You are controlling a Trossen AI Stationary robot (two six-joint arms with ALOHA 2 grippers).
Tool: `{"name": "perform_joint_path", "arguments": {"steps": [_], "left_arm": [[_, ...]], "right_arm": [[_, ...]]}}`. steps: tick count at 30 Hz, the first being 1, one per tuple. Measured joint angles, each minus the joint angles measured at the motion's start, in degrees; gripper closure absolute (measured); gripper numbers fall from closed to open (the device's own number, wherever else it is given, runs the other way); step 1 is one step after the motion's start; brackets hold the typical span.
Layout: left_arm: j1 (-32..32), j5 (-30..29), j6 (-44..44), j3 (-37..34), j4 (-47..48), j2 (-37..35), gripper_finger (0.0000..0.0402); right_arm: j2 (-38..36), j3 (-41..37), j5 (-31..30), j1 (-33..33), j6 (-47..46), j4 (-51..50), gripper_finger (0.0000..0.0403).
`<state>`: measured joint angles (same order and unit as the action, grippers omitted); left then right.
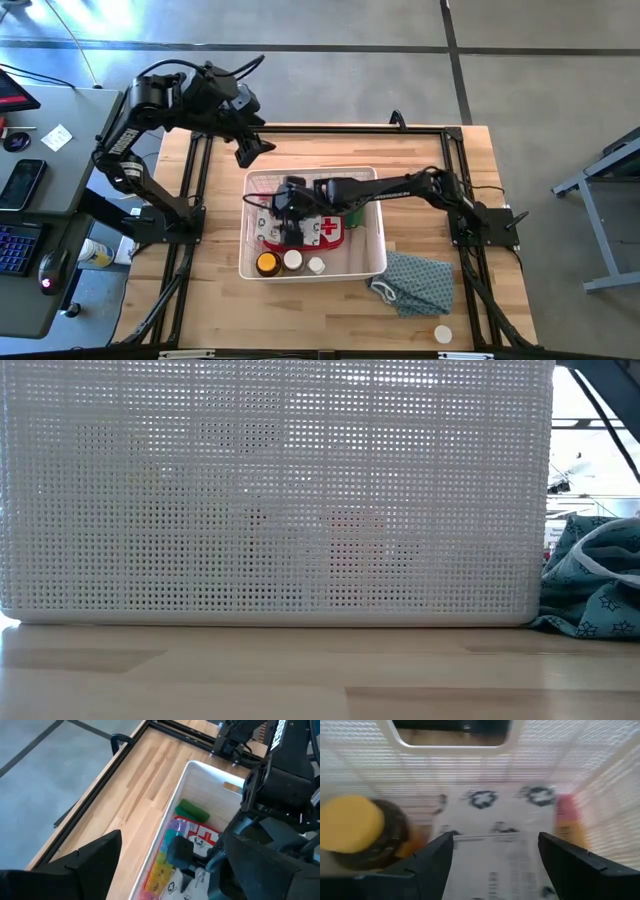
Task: Pick & place medical supplies in basket/bin
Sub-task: Put the white mailer bag into the white container, then put the orange pill bottle into the white container
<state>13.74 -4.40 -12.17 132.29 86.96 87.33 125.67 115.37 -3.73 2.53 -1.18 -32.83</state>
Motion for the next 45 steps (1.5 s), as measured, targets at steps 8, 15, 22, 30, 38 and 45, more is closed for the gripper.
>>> {"name": "perform_joint_path", "arguments": {"steps": [8, 15, 22, 30, 38, 45], "left_arm": [[0.02, -0.01, 0.11, 0.0, 0.02, -0.01, 0.0016], [0.02, 0.13, 0.18, 0.0, 0.02, -0.01, 0.0016], [0.02, 1.44, 1.6, 0.0, 0.3, -0.02, 0.0016], [0.02, 2.61, 1.63, 0.0, 0.39, -0.02, 0.0016], [0.09, 11.03, 2.29, 0.0, -2.64, -0.02, 0.0016], [0.11, 16.68, 0.52, 0.0, -7.74, -0.02, 0.0016]], "right_arm": [[1.76, 0.08, 8.63, -0.96, -9.06, 2.85, 0.0122], [0.06, 0.05, 3.62, -1.14, -9.33, 8.52, 0.0121], [0.56, 0.04, 0.78, -1.86, -10.25, 9.2, 0.0121], [-3.39, -0.07, 10.78, -4.03, -23.76, 1.41, 0.0121], [-15.96, -0.04, 7.91, -3.24, -26.86, -18.43, 0.0121], [-27.47, 0.03, -0.35, 3.27, -35.08, -37.68, 0.0121]]}}
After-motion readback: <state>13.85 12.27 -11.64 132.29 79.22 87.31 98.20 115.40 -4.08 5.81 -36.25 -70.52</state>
